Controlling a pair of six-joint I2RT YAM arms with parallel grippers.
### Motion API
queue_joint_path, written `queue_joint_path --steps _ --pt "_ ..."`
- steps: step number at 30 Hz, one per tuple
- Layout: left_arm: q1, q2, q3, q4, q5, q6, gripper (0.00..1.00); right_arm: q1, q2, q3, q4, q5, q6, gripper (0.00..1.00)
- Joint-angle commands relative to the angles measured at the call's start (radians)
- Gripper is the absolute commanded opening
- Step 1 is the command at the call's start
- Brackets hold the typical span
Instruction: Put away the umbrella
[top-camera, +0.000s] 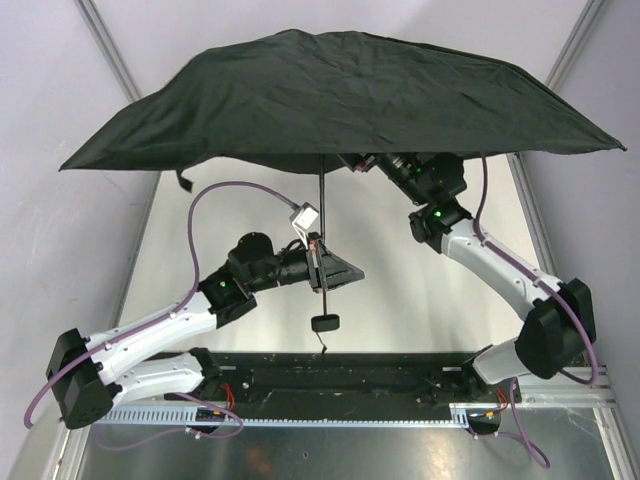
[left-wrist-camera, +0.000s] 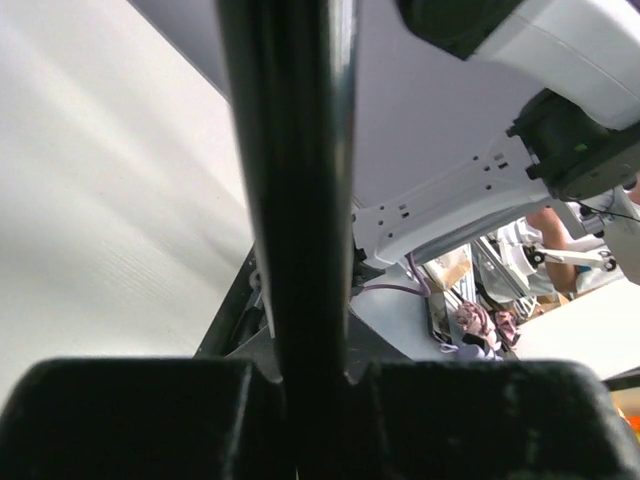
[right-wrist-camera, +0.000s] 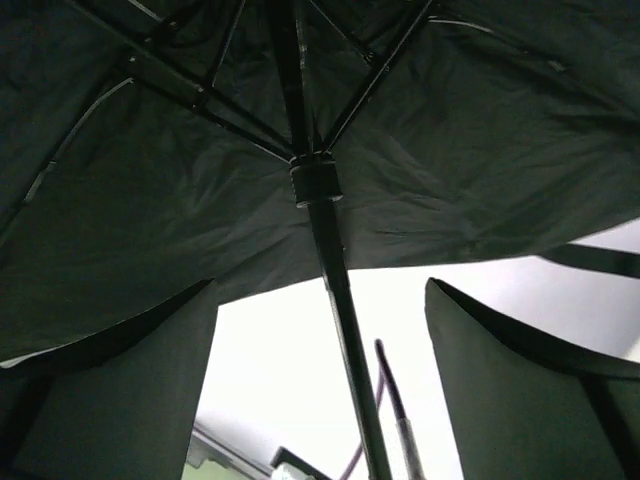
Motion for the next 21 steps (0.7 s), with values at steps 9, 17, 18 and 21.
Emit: queue_joint_path --steps 9,17,18,21 --pt "0.003 -0.013 -0.002 0.160 0.099 -0.010 0.00 -0.016 0.181 0.187 0.229 0.018 0.091 0.60" --pt "0.003 0.003 -0.004 0.171 0.110 -0.017 0.00 -0.020 0.215 0.249 0.228 0.031 0.058 0.57" --pt "0.003 0.004 -0.004 0.172 0.111 -0.018 0.00 -0.021 0.219 0.251 0.233 0.026 0.064 0.57" --pt "0.004 0.000 -0.004 0.175 0.109 -0.022 0.00 -0.015 0.216 0.248 0.253 -0.001 0.067 0.61"
